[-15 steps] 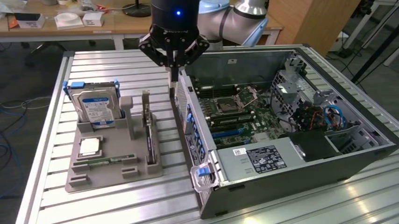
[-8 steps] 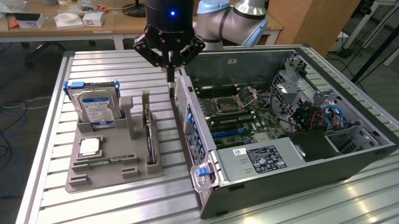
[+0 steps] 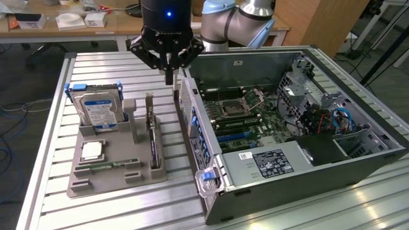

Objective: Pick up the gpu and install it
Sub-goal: 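Reach for the gpu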

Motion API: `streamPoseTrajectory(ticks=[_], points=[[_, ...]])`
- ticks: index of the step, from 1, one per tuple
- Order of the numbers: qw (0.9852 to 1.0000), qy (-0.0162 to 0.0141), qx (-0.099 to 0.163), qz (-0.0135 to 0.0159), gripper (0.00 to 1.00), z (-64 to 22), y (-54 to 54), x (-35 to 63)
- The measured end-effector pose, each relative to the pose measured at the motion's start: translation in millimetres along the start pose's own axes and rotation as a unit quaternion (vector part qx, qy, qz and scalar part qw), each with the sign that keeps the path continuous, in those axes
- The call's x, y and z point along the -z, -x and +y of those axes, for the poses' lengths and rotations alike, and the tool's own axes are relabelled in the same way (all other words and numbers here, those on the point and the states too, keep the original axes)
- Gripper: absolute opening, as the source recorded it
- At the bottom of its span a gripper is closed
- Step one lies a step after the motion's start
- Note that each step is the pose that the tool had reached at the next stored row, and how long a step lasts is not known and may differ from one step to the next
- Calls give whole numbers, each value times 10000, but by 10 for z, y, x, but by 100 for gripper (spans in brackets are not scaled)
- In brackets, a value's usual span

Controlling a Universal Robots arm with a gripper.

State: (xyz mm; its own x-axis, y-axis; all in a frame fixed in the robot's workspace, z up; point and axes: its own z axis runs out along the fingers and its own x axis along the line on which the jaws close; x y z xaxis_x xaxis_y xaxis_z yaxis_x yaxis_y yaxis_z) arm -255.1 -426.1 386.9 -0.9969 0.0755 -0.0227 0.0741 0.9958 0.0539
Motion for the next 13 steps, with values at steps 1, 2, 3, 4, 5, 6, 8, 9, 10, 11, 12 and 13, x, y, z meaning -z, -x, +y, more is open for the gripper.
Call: streamPoseTrajectory(ticks=[1,2,3,4,5,6,8,9,10,11,12,13], points=[[10000,0,0,0,11,-1,-16,0],[10000,0,0,0,11,-2,-31,0],[10000,0,0,0,11,-4,-47,0],[10000,0,0,0,11,-5,-63,0],[10000,0,0,0,11,-6,-79,0],[10000,0,0,0,11,-7,-94,0],[10000,0,0,0,11,-10,-127,-1],[10000,0,0,0,11,-11,-144,-1],[10000,0,0,1,11,-12,-160,0],[10000,0,0,1,11,-13,-175,0],[10000,0,0,0,11,-14,-190,0],[10000,0,0,0,11,-16,-206,-1]])
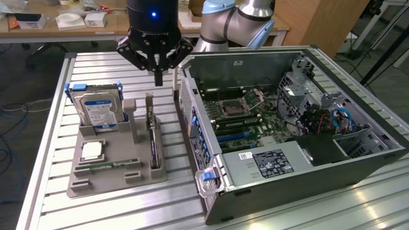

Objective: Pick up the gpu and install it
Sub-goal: 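Reach for the gpu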

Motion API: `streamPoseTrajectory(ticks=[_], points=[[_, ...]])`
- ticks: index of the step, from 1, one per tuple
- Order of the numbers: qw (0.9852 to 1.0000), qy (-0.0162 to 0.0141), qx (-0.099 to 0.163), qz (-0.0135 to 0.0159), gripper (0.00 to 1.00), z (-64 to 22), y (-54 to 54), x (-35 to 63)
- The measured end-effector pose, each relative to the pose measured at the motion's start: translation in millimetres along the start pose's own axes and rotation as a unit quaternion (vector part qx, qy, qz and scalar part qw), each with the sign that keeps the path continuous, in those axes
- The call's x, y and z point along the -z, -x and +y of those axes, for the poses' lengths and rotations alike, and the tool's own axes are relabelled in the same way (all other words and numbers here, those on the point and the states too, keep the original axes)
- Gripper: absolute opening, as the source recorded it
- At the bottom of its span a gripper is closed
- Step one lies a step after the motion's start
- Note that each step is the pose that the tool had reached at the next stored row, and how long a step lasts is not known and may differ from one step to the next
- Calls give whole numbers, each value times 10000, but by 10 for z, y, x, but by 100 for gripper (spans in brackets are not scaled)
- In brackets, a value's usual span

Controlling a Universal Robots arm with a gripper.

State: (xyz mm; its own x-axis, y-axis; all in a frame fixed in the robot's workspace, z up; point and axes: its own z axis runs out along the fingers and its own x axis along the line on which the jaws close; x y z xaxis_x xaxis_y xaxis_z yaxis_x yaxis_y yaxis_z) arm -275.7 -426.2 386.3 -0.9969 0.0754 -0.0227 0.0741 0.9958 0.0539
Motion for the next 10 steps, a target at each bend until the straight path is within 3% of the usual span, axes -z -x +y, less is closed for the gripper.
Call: streamPoseTrajectory(ticks=[10], points=[[10000,0,0,0,11,-11,-141,0]])
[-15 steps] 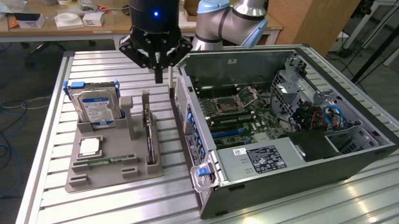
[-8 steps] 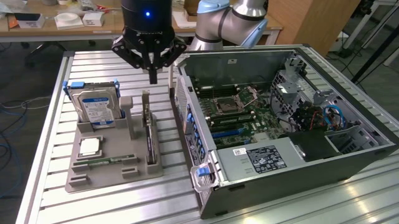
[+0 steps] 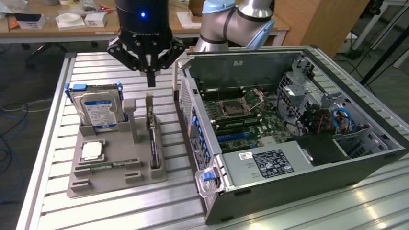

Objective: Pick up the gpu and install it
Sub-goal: 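Reach for the gpu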

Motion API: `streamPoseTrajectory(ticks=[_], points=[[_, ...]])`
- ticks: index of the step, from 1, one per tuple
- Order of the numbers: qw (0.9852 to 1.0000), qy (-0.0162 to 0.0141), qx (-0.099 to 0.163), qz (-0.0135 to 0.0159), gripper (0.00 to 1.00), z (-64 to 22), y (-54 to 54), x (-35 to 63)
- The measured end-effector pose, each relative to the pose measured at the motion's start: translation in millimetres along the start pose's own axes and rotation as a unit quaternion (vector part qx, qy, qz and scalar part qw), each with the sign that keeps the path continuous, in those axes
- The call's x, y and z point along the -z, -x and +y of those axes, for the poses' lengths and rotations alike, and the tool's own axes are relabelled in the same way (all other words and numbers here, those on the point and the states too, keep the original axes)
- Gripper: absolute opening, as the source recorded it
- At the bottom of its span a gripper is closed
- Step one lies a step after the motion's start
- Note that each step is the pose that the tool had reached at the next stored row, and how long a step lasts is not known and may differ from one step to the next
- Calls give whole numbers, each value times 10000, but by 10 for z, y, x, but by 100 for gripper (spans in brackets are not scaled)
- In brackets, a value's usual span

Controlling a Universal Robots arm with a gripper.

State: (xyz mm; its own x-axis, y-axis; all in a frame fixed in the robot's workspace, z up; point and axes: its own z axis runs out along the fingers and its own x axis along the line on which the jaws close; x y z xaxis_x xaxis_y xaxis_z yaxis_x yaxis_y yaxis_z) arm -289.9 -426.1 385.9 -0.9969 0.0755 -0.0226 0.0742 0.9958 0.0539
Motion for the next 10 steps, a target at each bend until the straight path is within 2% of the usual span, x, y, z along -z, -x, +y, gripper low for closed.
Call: streamPoseTrajectory(ticks=[10], points=[[10000,0,0,0,11,-8,-106,-1]])
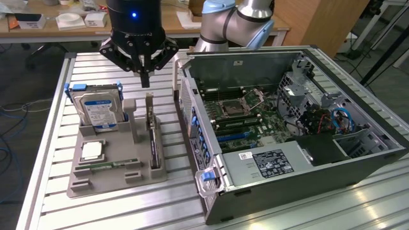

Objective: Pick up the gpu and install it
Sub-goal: 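Reach for the gpu, then pick up the gpu and move the gpu toward the slot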

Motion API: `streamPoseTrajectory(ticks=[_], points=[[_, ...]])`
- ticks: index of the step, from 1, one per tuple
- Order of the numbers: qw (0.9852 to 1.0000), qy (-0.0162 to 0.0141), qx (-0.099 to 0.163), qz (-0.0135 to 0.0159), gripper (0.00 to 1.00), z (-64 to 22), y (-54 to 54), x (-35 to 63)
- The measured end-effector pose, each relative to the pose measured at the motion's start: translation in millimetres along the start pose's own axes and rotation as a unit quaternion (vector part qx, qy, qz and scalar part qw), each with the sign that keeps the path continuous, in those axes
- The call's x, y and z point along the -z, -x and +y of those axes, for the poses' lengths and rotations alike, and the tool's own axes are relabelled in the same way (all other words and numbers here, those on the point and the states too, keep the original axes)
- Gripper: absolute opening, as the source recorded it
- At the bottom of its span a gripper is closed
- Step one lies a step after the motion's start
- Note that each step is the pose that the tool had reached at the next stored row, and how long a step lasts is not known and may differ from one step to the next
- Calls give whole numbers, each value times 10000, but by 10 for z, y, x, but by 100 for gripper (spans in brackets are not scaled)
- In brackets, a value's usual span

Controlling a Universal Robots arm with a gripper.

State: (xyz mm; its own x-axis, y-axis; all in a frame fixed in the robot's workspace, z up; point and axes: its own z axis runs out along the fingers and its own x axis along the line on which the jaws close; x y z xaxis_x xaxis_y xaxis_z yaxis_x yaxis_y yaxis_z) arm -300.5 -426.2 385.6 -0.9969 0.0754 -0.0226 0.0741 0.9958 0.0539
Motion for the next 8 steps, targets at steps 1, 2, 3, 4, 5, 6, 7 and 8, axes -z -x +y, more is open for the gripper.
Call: streamPoseTrajectory(ticks=[1,2,3,4,5,6,7,8], points=[[10000,0,0,0,11,0,0,0],[10000,0,0,0,11,0,-1,0],[10000,0,0,0,11,0,-1,0],[10000,0,0,0,11,0,-1,0],[10000,0,0,0,11,0,-1,0],[10000,0,0,0,11,0,-1,0],[10000,0,0,0,11,0,-1,0],[10000,0,-1,0,11,0,-1,0]])
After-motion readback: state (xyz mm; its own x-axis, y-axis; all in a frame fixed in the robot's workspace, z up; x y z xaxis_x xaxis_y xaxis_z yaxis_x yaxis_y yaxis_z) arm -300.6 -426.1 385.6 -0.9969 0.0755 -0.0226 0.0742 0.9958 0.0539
